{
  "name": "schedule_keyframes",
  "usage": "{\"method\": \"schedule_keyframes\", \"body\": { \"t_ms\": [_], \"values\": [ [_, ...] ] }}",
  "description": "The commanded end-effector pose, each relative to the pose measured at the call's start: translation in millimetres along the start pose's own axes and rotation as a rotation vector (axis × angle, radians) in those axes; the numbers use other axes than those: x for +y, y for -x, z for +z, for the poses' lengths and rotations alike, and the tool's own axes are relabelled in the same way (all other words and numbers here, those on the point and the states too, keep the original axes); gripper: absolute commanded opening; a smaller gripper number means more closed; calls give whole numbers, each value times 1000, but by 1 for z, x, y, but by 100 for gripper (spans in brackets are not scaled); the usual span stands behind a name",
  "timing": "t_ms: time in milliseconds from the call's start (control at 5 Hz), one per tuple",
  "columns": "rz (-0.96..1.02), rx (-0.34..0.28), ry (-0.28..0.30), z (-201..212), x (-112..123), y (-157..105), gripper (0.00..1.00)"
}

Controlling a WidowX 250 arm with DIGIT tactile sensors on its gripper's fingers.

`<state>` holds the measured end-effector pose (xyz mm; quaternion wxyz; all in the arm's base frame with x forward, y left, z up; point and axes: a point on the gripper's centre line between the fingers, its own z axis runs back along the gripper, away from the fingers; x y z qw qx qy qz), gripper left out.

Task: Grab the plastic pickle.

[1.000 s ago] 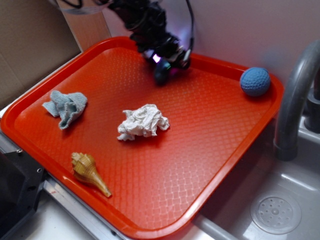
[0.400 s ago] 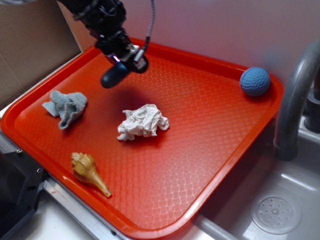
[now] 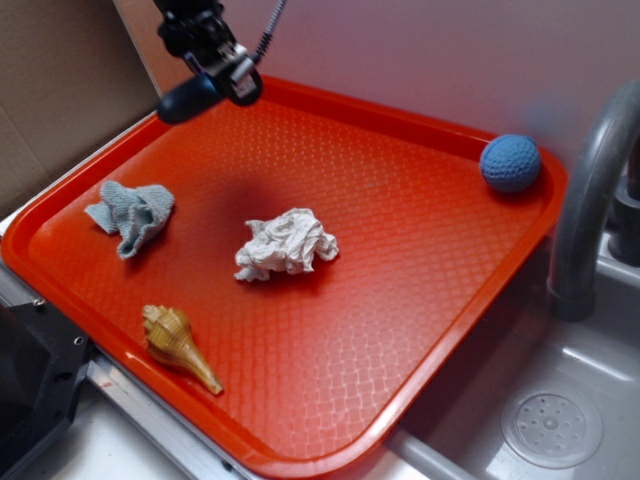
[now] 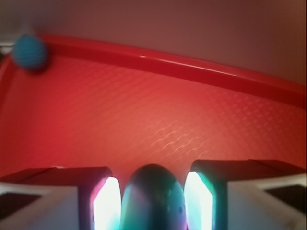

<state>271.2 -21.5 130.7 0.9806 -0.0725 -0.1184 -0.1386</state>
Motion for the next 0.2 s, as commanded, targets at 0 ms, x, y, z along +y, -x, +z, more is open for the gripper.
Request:
{"method": "schedule_keyframes", "body": {
  "t_ms": [0],
  "values": [
    [-10,29,-62,8,-8,3,0]
  ]
}}
